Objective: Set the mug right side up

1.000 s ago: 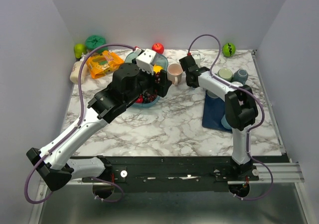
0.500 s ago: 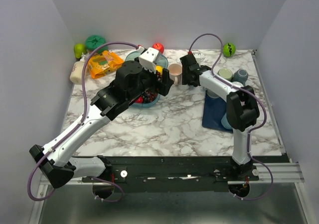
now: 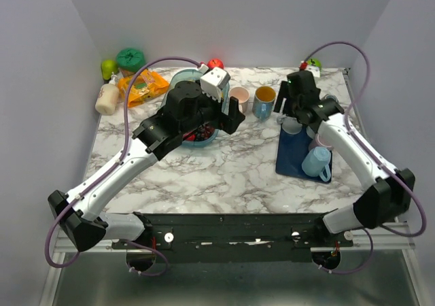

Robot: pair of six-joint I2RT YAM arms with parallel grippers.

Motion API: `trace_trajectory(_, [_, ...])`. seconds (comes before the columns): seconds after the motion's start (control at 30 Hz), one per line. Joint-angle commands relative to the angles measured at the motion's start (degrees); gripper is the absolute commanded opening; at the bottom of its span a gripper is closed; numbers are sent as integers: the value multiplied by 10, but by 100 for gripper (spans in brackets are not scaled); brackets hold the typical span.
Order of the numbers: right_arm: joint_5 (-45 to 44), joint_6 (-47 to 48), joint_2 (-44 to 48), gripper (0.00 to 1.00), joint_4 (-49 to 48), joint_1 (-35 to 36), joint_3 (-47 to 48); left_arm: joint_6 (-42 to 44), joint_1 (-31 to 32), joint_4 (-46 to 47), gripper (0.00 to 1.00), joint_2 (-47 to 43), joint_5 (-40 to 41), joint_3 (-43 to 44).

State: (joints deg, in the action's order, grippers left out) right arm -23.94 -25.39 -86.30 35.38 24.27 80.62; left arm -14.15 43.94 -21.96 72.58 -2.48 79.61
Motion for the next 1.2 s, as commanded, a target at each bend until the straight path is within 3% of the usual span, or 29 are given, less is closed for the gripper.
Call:
trace_trajectory(0.0, [-27, -33, 90, 86, 90, -30, -91, -4, -1, 23, 99, 20, -72, -14])
trace_trajectory(0.23, [-38, -118, 210, 91, 156, -98, -230, -26, -1, 46, 99, 24, -117, -33])
trace_trajectory(0.43, [-30, -169, 257, 100, 160, -148, -281, -26, 0, 46, 99, 18, -133, -42])
trace_trajectory(0.77, [50, -119, 291, 100, 46, -222, -345, -24, 0, 53, 99, 7, -140, -55])
trace_trajectory(1.17, [208, -105, 303, 100, -71, -281, -423, -17, 0, 42, 99, -6, -133, -64])
